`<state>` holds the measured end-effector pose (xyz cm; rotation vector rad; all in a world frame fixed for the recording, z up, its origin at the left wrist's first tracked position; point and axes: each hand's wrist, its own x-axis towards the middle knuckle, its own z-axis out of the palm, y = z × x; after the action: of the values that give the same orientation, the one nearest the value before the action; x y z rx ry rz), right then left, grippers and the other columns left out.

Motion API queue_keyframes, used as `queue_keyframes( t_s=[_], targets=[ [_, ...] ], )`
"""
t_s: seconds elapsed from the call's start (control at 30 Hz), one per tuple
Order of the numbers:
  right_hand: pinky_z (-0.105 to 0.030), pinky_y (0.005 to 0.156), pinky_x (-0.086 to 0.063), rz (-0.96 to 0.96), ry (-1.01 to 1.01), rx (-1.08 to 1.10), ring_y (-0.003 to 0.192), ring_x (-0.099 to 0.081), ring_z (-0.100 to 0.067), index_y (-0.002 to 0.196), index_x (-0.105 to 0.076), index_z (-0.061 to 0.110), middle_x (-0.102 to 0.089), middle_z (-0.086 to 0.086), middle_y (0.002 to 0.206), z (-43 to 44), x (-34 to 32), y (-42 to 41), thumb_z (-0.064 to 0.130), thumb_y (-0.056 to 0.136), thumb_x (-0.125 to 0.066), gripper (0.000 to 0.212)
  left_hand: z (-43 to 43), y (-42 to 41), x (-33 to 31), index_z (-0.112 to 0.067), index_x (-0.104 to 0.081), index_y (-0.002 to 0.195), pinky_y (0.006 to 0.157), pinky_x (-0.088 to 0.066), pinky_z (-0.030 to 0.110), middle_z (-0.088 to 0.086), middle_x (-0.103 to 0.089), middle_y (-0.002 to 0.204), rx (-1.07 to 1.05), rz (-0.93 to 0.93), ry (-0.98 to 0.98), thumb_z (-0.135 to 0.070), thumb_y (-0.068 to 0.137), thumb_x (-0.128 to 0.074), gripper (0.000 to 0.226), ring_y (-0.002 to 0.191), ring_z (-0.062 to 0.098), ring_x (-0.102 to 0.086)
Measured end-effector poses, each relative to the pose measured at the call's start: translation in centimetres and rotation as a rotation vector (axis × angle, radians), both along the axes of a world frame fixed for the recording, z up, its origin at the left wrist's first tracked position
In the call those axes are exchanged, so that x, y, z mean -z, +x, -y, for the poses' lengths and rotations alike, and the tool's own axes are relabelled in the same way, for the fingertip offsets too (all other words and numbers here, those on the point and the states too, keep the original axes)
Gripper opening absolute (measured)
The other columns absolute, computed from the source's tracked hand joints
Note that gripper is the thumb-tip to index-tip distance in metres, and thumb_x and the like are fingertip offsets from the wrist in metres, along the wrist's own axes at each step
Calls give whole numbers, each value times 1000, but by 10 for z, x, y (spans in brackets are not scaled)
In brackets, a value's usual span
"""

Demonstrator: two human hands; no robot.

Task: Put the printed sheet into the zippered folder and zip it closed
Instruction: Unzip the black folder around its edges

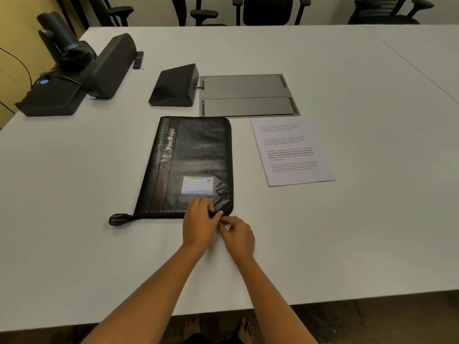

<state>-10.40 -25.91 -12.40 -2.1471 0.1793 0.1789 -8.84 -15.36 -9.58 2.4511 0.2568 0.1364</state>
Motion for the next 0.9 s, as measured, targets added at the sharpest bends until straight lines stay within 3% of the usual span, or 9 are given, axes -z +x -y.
queue_keyframes(
  t_s=[0.13,0.23,0.33,0.47,0.53,0.67,0.8,0.9],
  targets=[
    [-3,62,-33,-7,12,-45,88,-62,-6,109,-67,27,-70,8,107,2,0,-2,38,87,-60,26,5,-22,9,-4,-71,74,70,-54,34,13,-70,75,-200,-324,-61,-51,90,-50,54,73,27,-67],
    [-4,66,-36,14,26,-89,93,-62,-9,112,-67,25,-70,5,109,4,0,-3,32,88,-60,27,10,-17,5,-2,-73,79,74,-56,36,16,-72,76,-233,-288,-215,-43,91,-54,46,74,30,-68],
    [-19,73,-45,39,32,-145,89,-62,-14,109,-69,23,-70,2,106,6,2,-6,23,89,-57,24,14,-11,3,-1,-73,89,78,-56,37,18,-73,84,-262,-249,-309,-28,90,-60,30,81,32,-68],
    [-25,77,-49,-42,171,-2,84,-64,-15,98,-71,22,-71,0,98,5,-6,-1,27,92,-52,21,11,-6,4,0,-72,95,79,-55,37,20,-72,89,-256,-280,-258,-16,90,-60,21,84,32,-68],
    [-32,77,-51,-147,240,93,76,-65,-19,90,-70,15,-74,-3,90,2,-16,10,36,93,-49,29,10,-6,5,-1,-71,95,78,-54,37,19,-72,89,-246,-277,-243,-16,91,-59,20,84,32,-67],
    [-37,80,-51,-294,180,67,78,-64,-25,80,-71,5,-74,-11,84,-1,-24,31,43,87,-58,41,12,-11,6,-3,-68,95,69,-48,30,16,-71,90,-244,-257,-227,-16,92,-57,17,80,25,-63],
    [-32,72,-47,-357,168,117,75,-59,-21,71,-66,12,-62,-3,63,-2,-25,37,37,83,-63,28,10,-12,6,-4,-67,96,70,-45,28,16,-70,93,-238,-241,-195,-18,93,-57,18,83,25,-62],
    [-34,76,-50,-383,189,153,73,-58,-22,63,-62,16,-63,-4,67,-3,-25,39,35,81,-64,26,4,-11,6,-5,-67,96,75,-50,33,14,-70,94,-207,-229,-153,-20,92,-58,18,84,26,-63]
  ],
)
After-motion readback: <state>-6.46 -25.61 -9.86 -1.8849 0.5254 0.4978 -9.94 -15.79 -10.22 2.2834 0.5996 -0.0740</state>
